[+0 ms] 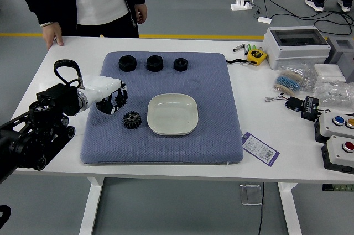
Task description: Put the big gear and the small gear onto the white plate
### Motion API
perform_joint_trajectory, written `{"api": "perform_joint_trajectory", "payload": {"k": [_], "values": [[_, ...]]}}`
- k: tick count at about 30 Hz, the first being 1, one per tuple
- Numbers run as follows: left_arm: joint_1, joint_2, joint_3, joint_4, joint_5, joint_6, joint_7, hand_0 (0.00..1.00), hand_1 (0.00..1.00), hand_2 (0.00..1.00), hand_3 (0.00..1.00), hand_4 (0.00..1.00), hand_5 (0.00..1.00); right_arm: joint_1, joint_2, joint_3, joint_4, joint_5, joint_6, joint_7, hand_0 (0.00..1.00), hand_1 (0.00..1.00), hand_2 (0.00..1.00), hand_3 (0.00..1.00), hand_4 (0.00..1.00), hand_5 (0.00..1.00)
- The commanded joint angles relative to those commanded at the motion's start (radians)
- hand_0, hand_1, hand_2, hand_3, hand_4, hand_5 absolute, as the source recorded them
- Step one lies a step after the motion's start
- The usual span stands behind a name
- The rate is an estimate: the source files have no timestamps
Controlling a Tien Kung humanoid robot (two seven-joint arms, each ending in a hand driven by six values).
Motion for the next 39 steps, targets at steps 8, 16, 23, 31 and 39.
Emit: {"api": "perform_joint_trajectory", "payload": {"k": [8, 16, 23, 31, 39], "values": [[-0.005, 0.009, -0.021, -0.121, -0.001, 0.002, 0.011, 0.346, 0.392, 0.445, 0.517, 0.632, 0.002, 0.002, -0.001, 0.0, 0.0, -0.001, 0.001, -0.001, 0.68, 0.657, 0.736, 0.586, 0.801, 0.719], [-0.01, -0.01, 0.043, -0.228, -0.045, 0.001, 0.016, 0.347, 0.393, 0.447, 0.52, 0.636, 0.002, 0.006, -0.002, -0.001, 0.0, -0.001, 0.001, 0.0, 0.68, 0.657, 0.736, 0.585, 0.801, 0.719], [-0.026, -0.035, 0.127, -0.212, -0.058, 0.01, 0.006, 0.351, 0.402, 0.453, 0.526, 0.623, 0.002, 0.01, -0.003, -0.002, 0.0, 0.001, 0.001, 0.0, 0.681, 0.659, 0.737, 0.586, 0.802, 0.719], [-0.048, -0.066, 0.198, -0.143, -0.035, 0.023, 0.006, 0.427, 0.478, 0.523, 0.559, 0.579, 0.002, 0.012, -0.005, -0.002, 0.001, 0.0, 0.002, 0.0, 0.681, 0.658, 0.736, 0.586, 0.801, 0.719], [-0.057, -0.089, 0.219, -0.095, -0.049, 0.051, 0.016, 0.494, 0.57, 0.622, 0.614, 0.812, 0.002, 0.014, -0.006, -0.004, 0.001, 0.004, 0.001, 0.002, 0.681, 0.658, 0.737, 0.586, 0.802, 0.718]]}}
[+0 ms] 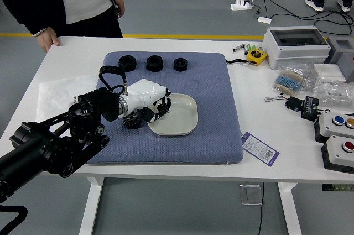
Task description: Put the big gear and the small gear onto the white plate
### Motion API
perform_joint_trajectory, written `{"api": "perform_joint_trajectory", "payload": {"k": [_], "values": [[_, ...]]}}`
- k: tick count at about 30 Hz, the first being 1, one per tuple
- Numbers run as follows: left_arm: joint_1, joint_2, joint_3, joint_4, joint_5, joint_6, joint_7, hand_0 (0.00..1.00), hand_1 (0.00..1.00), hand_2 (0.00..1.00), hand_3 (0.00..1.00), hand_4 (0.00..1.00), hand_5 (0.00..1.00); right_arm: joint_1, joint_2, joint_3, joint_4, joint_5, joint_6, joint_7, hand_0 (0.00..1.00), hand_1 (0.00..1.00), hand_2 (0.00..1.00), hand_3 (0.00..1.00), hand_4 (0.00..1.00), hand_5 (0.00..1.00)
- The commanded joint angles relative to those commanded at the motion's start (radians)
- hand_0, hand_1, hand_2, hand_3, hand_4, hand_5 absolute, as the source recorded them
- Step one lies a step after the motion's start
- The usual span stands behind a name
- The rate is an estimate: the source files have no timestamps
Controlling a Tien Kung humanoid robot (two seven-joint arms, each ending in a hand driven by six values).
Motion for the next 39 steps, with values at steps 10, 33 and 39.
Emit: {"api": "perform_joint_trajectory", "payload": {"k": [10, 33, 39], "values": [[0.009, 0.006, -0.002, -0.012, -0.002, -0.006, 0.017, 0.572, 0.689, 0.825, 0.832, 0.991, 0.058, -0.002, 0.0, 0.002, 0.0, -0.005, 0.0, -0.001, 0.682, 0.658, 0.737, 0.586, 0.803, 0.718], [0.015, 0.111, -0.172, -0.141, 0.054, -0.226, 0.015, 0.556, 0.671, 0.726, 0.733, 0.89, 0.002, -0.017, 0.004, 0.004, -0.001, -0.002, -0.002, 0.0, 0.683, 0.66, 0.738, 0.587, 0.804, 0.717], [0.02, 0.122, -0.136, -0.14, 0.065, -0.266, -0.006, 0.554, 0.674, 0.725, 0.732, 0.846, 0.002, -0.02, 0.005, 0.003, -0.002, 0.001, -0.002, 0.001, 0.683, 0.66, 0.738, 0.586, 0.804, 0.716]]}}
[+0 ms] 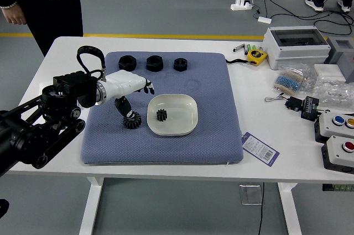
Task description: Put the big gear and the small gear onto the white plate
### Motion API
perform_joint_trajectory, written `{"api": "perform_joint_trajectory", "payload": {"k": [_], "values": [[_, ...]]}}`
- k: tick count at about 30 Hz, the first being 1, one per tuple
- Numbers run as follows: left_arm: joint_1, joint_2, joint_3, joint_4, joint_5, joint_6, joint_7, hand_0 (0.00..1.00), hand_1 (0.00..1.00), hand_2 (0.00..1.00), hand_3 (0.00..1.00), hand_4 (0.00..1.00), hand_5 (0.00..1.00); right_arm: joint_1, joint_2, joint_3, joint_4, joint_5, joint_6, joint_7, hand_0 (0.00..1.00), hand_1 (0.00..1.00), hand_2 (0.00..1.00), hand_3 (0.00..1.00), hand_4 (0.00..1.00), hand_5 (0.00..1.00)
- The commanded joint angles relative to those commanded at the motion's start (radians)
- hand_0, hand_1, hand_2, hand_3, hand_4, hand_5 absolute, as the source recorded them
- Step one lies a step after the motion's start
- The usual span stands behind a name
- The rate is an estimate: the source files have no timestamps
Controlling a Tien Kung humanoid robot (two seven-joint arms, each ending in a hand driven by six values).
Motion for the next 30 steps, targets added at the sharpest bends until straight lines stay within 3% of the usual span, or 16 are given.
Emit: {"api": "perform_joint_trajectory", "payload": {"k": [17, 22, 30], "values": [[0.007, 0.007, -0.02, 0.014, -0.013, -0.112, 0.075, 0.602, 0.7, 0.742, 0.746, 0.949, 0.002, 0.005, -0.001, -0.005, 0.0, 0.008, 0.001, 0.001, 0.683, 0.659, 0.738, 0.587, 0.802, 0.716], [0.007, 0.001, -0.023, 0.025, -0.033, -0.126, 0.087, 0.602, 0.7, 0.742, 0.746, 0.949, 0.002, 0.007, -0.001, -0.005, 0.0, 0.009, 0.002, 0.002, 0.683, 0.659, 0.738, 0.587, 0.802, 0.716], [0.008, -0.021, -0.023, 0.069, -0.05, -0.103, 0.082, 0.598, 0.687, 0.74, 0.739, 0.94, 0.002, 0.011, -0.002, -0.007, 0.001, 0.012, 0.001, 0.003, 0.683, 0.659, 0.738, 0.587, 0.801, 0.716]]}}
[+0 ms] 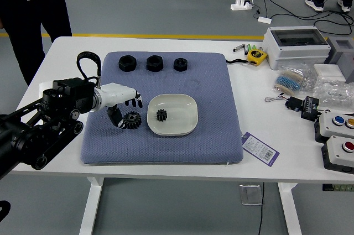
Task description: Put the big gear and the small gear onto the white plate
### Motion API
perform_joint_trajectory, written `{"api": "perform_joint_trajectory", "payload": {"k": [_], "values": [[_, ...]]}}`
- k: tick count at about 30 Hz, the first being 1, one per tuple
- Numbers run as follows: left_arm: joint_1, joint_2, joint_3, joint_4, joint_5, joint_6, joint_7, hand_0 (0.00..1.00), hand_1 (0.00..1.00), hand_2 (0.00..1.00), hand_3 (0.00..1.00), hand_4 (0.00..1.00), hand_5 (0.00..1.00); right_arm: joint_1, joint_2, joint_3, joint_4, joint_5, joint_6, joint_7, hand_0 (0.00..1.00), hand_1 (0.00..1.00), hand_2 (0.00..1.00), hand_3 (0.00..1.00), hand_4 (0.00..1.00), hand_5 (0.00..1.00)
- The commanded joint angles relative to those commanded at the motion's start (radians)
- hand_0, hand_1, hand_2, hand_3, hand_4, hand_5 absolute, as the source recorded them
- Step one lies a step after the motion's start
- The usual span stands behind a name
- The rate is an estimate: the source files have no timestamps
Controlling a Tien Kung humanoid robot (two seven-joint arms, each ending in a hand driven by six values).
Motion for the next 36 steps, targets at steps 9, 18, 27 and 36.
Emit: {"api": "perform_joint_trajectory", "payload": {"k": [9, 18, 27, 36], "values": [[0.005, -0.015, -0.003, 0.025, -0.02, 0.009, 0.0, 0.596, 0.687, 0.735, 0.738, 0.949, 0.002, 0.002, 0.0, 0.0, 0.0, -0.001, 0.0, 0.0, 0.682, 0.659, 0.738, 0.587, 0.801, 0.715], [0.009, -0.03, -0.005, 0.046, -0.042, 0.024, -0.003, 0.589, 0.672, 0.725, 0.691, 0.943, 0.002, 0.003, -0.001, 0.0, 0.0, -0.001, 0.001, 0.0, 0.683, 0.659, 0.738, 0.587, 0.801, 0.715], [0.006, -0.038, -0.006, 0.065, -0.046, 0.037, -0.009, 0.583, 0.649, 0.675, 0.627, 0.926, 0.002, 0.004, -0.001, 0.001, 0.0, -0.004, 0.001, -0.001, 0.683, 0.659, 0.738, 0.587, 0.801, 0.715], [0.008, -0.04, -0.001, 0.082, -0.06, 0.036, -0.008, 0.502, 0.515, 0.558, 0.575, 0.866, 0.002, 0.004, -0.001, 0.002, 0.0, -0.005, 0.001, -0.001, 0.683, 0.659, 0.738, 0.587, 0.801, 0.714]]}}
